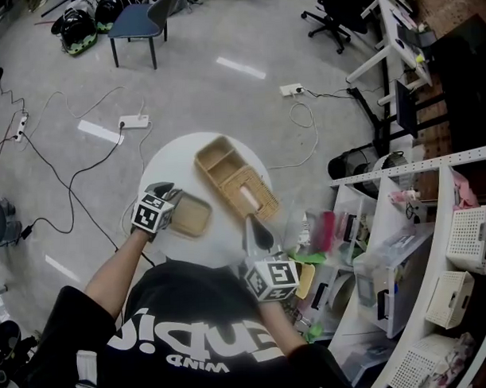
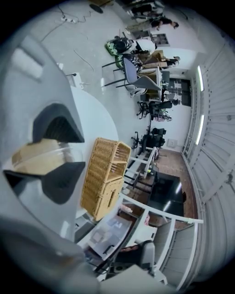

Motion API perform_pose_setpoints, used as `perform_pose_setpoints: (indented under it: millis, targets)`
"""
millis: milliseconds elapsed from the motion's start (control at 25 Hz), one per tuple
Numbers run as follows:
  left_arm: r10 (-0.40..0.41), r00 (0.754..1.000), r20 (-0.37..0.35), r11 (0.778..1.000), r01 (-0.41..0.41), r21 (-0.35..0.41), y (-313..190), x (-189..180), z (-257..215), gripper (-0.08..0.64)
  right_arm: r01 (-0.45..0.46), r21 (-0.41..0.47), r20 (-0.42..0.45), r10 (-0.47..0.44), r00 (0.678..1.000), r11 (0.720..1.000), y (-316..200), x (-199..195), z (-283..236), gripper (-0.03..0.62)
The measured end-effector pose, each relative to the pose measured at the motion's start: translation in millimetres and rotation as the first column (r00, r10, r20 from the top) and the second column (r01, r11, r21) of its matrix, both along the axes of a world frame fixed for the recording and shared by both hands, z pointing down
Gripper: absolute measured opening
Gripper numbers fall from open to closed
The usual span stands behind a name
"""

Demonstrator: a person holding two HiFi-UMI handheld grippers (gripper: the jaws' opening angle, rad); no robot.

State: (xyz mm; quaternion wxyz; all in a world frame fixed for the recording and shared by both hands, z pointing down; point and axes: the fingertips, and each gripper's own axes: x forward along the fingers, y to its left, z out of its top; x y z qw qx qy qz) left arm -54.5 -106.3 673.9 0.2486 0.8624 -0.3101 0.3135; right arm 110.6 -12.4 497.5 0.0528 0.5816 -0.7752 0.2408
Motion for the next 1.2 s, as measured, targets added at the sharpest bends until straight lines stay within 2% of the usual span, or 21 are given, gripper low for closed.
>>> perform_pose_setpoints:
  millis: [240,440,680,880,1200]
  targets:
    - [-0.012,0.997,-0.082,1.0,0.012,-0.002,-1,4,-23,0.091,0.007,0.009,0.001,-0.007,1.0,1.0,1,-6,-2,-0.002]
    - [-0.046,0.98,-0.193,0.998,0.036,-0.054,4,11,-43,0.056,0.011,0.016,0.008,-0.011,1.0,1.0,5,-6,-5,-0.002]
    - [-0.038,0.965,-0.258,0.998,0.023,-0.064,12,22,-65,0.044,0.019,0.031,0.009,-0.02,1.0,0.999,8,-7,-10,-0.002]
    - [-0.04,0.965,-0.26,0.999,0.035,-0.024,15,29,-86,0.044,0.022,0.046,0.013,-0.023,1.0,0.999,8,-5,-16,-0.002]
    - [-0.061,0.964,-0.259,0.991,0.09,0.1,15,18,-143,0.044,0.039,0.073,0.009,-0.04,0.999,0.997,7,-8,-25,-0.002]
